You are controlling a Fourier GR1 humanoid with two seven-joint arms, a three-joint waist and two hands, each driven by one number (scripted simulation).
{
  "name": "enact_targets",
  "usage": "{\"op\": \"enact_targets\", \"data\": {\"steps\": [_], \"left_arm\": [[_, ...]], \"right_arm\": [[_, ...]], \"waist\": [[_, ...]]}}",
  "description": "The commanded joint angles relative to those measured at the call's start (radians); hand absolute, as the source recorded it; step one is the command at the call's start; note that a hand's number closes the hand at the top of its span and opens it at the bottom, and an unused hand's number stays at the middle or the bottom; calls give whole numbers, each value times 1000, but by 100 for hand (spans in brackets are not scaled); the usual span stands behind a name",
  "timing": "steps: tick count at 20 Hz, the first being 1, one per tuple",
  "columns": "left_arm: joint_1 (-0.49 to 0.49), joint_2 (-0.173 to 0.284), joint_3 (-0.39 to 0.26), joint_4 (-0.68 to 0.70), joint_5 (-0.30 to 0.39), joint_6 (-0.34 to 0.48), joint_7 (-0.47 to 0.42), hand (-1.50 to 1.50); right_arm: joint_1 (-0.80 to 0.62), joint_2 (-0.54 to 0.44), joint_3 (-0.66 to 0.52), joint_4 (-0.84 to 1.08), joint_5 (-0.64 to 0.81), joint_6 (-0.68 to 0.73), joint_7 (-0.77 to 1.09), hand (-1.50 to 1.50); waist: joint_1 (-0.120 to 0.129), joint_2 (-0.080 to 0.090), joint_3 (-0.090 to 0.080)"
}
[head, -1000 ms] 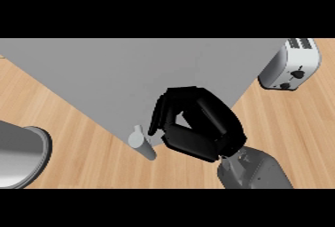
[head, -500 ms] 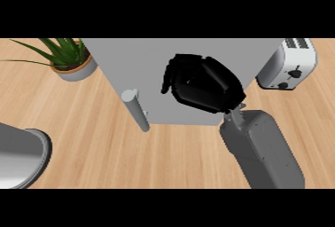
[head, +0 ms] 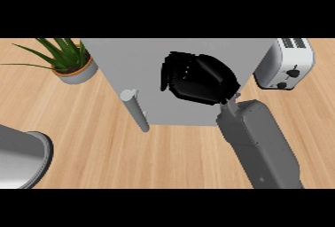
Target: Pick up the bottled water, place it into the cabinet and close the cabinet
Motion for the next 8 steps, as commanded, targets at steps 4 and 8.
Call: {"op": "enact_targets", "data": {"steps": [4,8], "left_arm": [[-23,3,-11,-44,18,36,50,-150],[-19,8,6,-37,17,8,71,-150]], "right_arm": [[-193,34,-47,208,-18,-55,-29,150],[-168,34,-74,213,-25,-13,-28,150]], "waist": [[42,40,-18],[34,37,-18]]}}
